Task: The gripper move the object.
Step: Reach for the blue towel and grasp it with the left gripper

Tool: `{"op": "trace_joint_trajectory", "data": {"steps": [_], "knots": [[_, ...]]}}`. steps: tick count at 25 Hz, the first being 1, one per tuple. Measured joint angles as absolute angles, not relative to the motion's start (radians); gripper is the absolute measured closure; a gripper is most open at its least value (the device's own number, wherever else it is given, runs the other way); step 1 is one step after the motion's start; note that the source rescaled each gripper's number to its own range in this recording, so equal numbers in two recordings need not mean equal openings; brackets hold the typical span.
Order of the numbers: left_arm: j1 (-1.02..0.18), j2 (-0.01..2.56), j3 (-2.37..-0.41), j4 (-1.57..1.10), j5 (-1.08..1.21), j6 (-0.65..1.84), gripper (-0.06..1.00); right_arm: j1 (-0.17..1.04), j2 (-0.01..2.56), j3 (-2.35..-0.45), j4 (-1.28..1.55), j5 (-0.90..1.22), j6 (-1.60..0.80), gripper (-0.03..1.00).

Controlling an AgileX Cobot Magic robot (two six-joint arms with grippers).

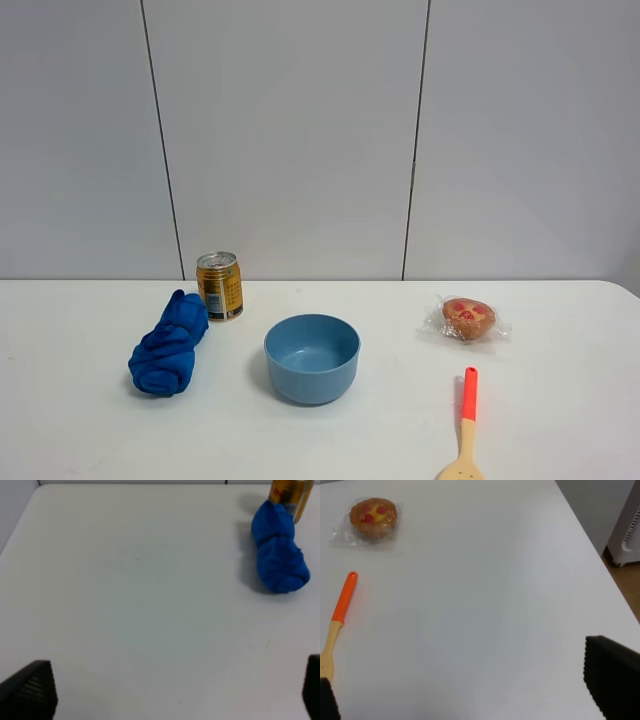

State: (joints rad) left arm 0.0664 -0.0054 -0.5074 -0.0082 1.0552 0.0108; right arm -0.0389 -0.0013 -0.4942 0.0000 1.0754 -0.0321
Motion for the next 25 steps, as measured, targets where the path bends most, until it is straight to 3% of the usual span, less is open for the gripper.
{"op": "trace_joint_trajectory", "data": {"steps": [25], "knots": [[0.066, 0.052, -0.523, -0.010, 1.056, 0.010, -0.05, -0.039, -0.001, -0.494, 0.000, 1.075, -0.032, -0.03]]}}
